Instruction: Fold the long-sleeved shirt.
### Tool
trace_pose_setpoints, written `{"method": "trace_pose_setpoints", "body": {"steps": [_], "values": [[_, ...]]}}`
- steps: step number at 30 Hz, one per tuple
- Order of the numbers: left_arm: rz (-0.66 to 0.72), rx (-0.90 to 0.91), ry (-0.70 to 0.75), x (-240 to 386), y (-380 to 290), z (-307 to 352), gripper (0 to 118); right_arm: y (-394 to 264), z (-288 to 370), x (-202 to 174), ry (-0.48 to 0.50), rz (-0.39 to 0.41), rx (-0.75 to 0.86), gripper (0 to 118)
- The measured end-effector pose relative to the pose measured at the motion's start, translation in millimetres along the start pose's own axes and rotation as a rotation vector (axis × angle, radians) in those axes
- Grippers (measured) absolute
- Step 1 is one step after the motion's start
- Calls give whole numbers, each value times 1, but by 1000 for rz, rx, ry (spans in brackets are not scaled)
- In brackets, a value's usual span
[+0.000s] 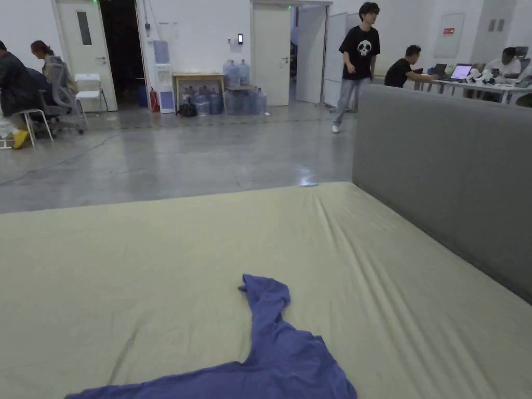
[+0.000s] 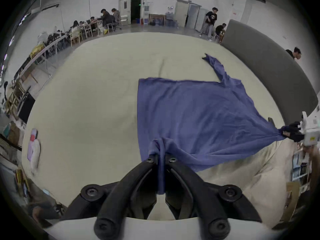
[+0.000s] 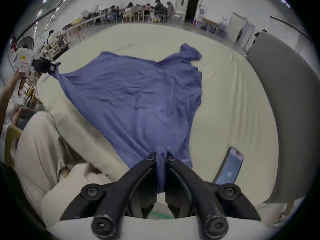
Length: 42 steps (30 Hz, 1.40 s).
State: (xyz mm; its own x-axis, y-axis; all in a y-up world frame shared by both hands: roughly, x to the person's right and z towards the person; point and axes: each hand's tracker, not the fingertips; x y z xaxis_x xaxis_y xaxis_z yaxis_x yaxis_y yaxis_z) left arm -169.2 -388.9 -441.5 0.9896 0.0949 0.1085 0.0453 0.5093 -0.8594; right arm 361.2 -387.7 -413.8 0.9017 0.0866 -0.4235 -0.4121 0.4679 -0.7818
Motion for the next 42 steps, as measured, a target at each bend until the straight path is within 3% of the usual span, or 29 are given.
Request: {"method": "trace_pose_setpoints", "body": {"steps": [12,23,27,28,29,30,31,36,37,38,39,41,42], "values": [[-73,-178,27,1,-53,-54,0,-21,-58,-17,-8,0,-180,2],[-44,-191,8,-4,-65,-70,0,-32,-82,-10,18,-98,-211,3],[16,-173,45,-5,-61,-60,13,-32,-79,-2,24,-140,-198,10],[58,-154,62,-6,-57,-49,40,-30,-71,2,16,-182,-200,17],[68,-121,48,-6,-53,-40,90,-26,-59,5,8,-228,-181,43],[78,-59,25,-5,-48,-23,113,-23,-44,10,-15,-239,-153,70],[105,17,23,-5,-45,-6,117,-20,-28,13,-36,-238,-106,86],[109,58,26,14,-39,33,115,-15,39,23,-12,-365,80,87],[92,13,37,18,-42,32,105,-15,42,21,-2,-398,83,87],[77,-29,51,24,-44,29,55,-17,43,19,13,-430,88,83],[77,-43,76,31,-47,25,0,-20,43,15,27,-448,83,65],[90,-31,76,40,-57,15,0,-20,35,3,30,-455,85,0],[107,-55,21,38,-57,9,0,-21,32,-6,-29,-456,107,0]]}}
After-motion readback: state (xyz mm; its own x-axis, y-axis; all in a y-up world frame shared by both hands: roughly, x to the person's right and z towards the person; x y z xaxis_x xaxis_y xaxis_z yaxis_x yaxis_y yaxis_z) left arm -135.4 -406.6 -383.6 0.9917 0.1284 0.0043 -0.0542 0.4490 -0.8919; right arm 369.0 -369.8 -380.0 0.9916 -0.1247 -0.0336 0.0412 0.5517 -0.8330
